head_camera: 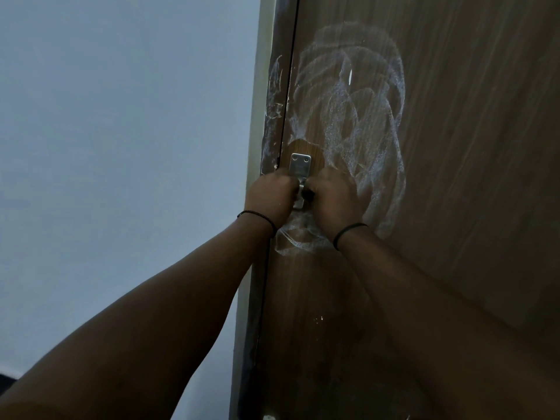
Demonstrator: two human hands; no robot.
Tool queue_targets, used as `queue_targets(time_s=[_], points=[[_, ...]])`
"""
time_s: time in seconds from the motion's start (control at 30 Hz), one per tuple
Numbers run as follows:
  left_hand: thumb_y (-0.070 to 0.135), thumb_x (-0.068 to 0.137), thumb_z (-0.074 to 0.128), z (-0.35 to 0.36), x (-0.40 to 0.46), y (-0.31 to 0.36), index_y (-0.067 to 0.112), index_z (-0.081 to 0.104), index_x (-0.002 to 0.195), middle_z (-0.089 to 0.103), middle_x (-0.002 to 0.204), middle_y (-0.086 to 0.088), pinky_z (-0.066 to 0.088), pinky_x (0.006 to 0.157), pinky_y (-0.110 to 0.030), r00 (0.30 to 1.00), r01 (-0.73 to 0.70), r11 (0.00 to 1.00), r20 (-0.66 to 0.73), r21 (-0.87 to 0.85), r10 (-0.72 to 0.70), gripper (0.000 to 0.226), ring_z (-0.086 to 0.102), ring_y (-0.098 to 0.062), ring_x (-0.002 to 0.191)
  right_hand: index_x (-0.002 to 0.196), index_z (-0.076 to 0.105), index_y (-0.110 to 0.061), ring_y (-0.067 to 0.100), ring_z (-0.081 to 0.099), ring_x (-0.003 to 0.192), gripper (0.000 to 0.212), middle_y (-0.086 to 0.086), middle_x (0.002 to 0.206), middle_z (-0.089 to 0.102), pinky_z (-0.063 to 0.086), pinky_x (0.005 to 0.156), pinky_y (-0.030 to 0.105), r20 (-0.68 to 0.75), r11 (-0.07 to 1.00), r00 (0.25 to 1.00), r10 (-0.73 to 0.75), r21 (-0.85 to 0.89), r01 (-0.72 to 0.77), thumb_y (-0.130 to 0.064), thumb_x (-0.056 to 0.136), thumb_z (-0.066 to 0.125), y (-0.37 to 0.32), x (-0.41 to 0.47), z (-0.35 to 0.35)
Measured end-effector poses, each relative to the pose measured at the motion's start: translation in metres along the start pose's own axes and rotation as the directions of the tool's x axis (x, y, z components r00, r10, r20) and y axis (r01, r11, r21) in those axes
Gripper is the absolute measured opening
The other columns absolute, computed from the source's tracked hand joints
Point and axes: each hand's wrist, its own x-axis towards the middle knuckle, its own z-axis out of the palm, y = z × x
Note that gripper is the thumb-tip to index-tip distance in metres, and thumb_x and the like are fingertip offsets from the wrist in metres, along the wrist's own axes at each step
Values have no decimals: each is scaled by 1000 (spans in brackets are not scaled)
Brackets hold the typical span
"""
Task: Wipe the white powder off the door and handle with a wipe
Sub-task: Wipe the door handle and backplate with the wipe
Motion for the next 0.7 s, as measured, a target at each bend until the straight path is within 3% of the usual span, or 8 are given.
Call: queue_targets(time_s=[0.1, 0.27, 0.47, 0.7], points=[[12, 92, 57, -1, 3, 3, 11, 71, 98, 64, 99, -10, 50, 69, -31, 1000, -1, 1000, 1, 17, 1, 16, 62, -25, 83, 76, 72, -19, 21, 53, 82, 12, 2, 80, 56, 28, 80, 32, -41, 999, 999, 35, -9, -35, -11, 84, 66, 17, -12, -5], [12, 93, 55, 2, 3, 4, 11, 71, 98, 64, 99, -10, 54, 73, -36, 1000, 2, 1000, -23, 5, -2, 17, 63, -26, 84, 79, 74, -23, 23, 56, 88, 9, 1, 86, 62, 33, 83, 36, -38, 998, 998, 60, 2, -60, -17, 83, 69, 28, -10, -7], [13, 90, 59, 2, 4, 3, 11, 71, 95, 65, 98, -9, 51, 69, -34, 1000, -23, 999, -3, 28, 23, 13, 63, -26, 82, 76, 70, -15, 28, 55, 85, 8, 5, 79, 56, 37, 82, 40, -2, 997, 1000, -30, -75, 30, -10, 82, 67, 10, -15, 6], [10, 88, 63, 9, -1, -3, 10, 70, 94, 65, 99, -8, 52, 68, -34, 996, -84, 995, -19, 60, 85, 9, 61, -25, 84, 82, 71, -20, 22, 51, 80, 8, 1, 77, 52, 27, 78, 36, -63, 998, 998, -1, -65, -3, -16, 86, 66, 24, -23, -4]])
